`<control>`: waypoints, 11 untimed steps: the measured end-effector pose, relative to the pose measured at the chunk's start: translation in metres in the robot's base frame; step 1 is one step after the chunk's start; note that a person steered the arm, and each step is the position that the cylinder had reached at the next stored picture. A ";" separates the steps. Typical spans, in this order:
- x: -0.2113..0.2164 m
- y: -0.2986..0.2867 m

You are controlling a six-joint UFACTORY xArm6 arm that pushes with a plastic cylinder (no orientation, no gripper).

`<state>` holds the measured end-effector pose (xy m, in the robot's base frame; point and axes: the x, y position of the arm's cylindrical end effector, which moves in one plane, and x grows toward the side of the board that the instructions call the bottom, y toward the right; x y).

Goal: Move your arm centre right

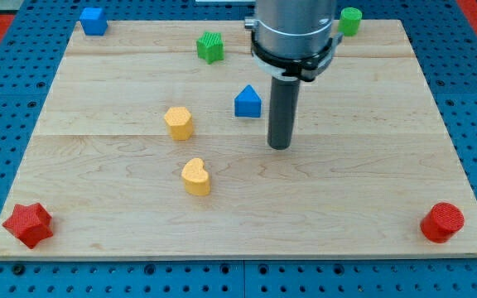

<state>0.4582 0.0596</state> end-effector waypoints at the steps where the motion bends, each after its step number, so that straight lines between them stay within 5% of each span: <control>1: 0.000 0.015; 5: -0.010 0.029; 7: -0.077 0.068; 11: -0.077 0.061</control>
<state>0.3814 0.1201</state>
